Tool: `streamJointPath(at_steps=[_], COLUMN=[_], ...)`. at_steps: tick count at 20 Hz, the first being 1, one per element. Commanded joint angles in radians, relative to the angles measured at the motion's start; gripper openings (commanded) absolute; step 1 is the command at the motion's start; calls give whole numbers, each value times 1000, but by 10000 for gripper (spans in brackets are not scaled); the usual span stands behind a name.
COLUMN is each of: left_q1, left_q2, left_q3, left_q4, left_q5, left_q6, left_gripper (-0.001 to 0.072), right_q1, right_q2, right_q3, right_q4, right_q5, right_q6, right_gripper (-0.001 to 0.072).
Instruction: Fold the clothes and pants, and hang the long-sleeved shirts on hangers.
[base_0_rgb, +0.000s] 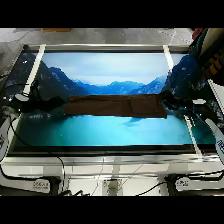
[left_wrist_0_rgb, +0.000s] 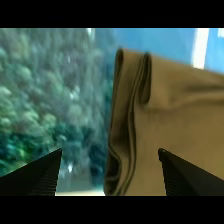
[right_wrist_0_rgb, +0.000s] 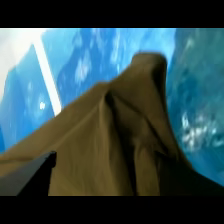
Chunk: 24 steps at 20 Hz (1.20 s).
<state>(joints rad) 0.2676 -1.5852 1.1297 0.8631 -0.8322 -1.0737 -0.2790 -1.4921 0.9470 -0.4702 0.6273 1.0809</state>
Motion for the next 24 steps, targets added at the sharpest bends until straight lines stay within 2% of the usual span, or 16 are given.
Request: streamJointPath(at_steps=[1,3,7,10,11,12,14,15,16,17,18,21,24], left_q1=[0,0,-14,-47,-60,-73,-100,-108,-116,-121,-126,-137,-137], left_q2=[-101,-150,-206,-238,-245,-249,-246,-246,-240,-226,-203,-95,38], left_q3=[123,145,145,145,146,146,149,161,176,188,198,204,204], left_q4=[66,1,-151,-176,-176,-176,-176,-175,-175,-172,-153,-32,19], left_q5=[-206,-232,-230,-226,-225,-220,-201,-203,-205,-205,-209,-238,-318], left_q6=[-53,-52,28,27,28,40,69,77,93,95,94,94,94], left_gripper=[675,674,674,668,574,450,159,11,10,9,9,9,9], right_q1=[-14,-13,-13,-5,8,26,81,117,151,187,224,344,478], right_q2=[-1,-1,-1,0,0,0,0,0,0,0,0,-1,-21], right_q3=[1,1,3,4,4,5,23,44,70,100,132,204,212], right_q4=[-32,-34,-83,-85,-84,-84,-85,-85,-86,-86,-85,-114,-161], right_q5=[100,136,230,286,290,289,291,288,282,269,244,122,-70], right_q6=[11,10,6,-2,-2,-6,-63,-77,-81,-81,-79,-68,35], right_gripper=[603,603,603,603,563,518,444,378,264,75,14,13,13])
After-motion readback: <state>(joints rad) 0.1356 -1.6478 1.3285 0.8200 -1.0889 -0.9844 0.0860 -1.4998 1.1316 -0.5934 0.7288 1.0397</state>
